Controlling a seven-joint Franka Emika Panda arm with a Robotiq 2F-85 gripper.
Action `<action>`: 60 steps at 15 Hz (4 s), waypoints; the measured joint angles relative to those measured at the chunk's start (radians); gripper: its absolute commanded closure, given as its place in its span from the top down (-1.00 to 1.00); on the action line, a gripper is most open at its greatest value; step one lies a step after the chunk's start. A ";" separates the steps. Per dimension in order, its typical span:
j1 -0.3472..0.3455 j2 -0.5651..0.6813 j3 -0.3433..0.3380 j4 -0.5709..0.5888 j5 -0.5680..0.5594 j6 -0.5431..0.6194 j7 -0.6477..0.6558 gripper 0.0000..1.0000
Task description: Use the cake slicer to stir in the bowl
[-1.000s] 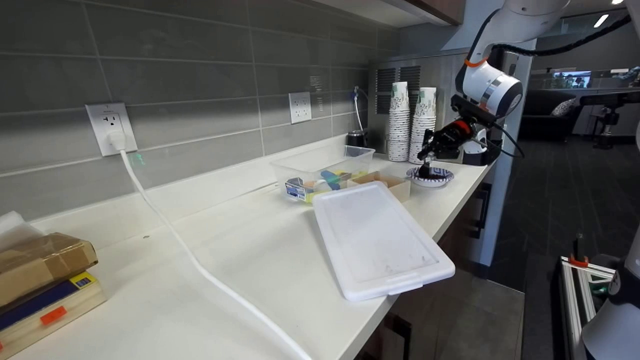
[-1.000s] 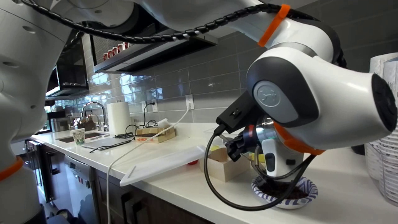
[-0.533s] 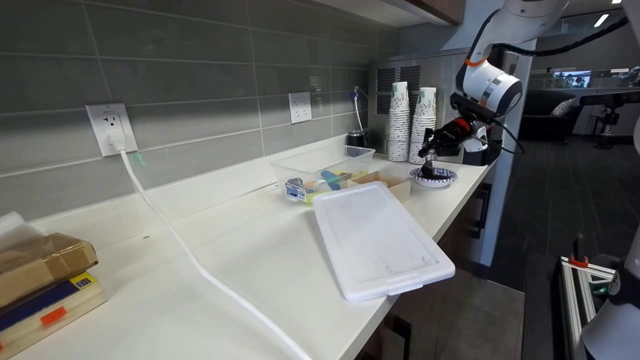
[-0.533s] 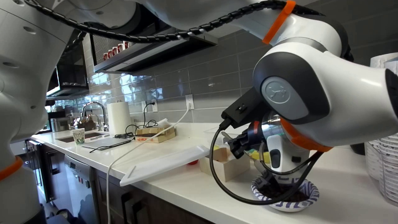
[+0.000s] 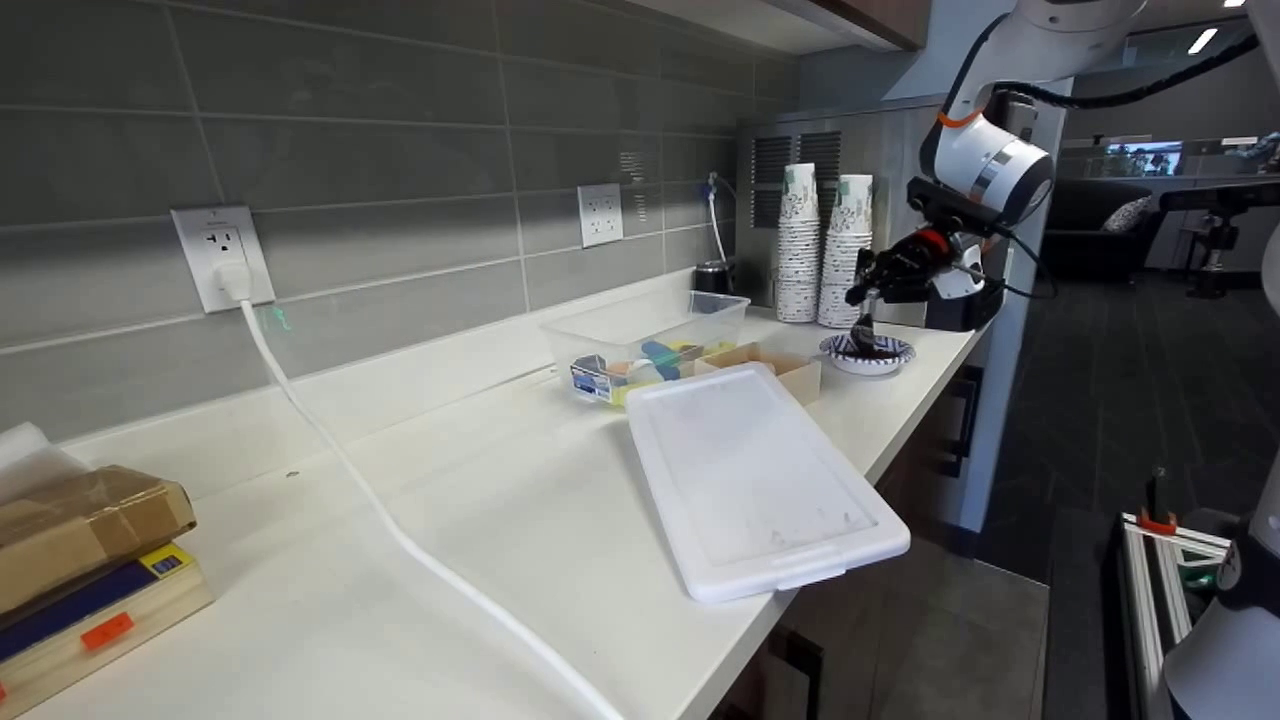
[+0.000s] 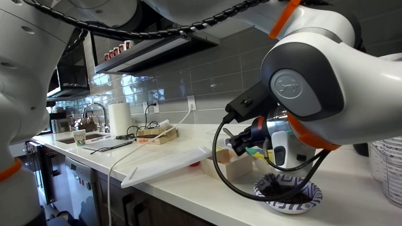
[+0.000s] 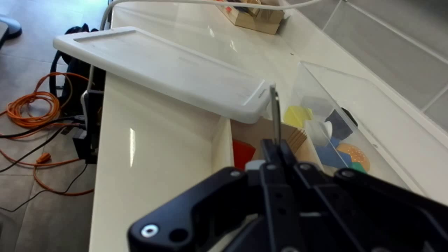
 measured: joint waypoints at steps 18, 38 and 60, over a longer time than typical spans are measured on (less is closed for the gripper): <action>-0.029 -0.061 0.026 0.019 -0.064 0.116 -0.102 -0.98; -0.066 0.016 0.027 -0.016 -0.089 -0.053 -0.063 -0.98; 0.010 -0.059 0.054 -0.036 -0.150 0.106 -0.043 -0.98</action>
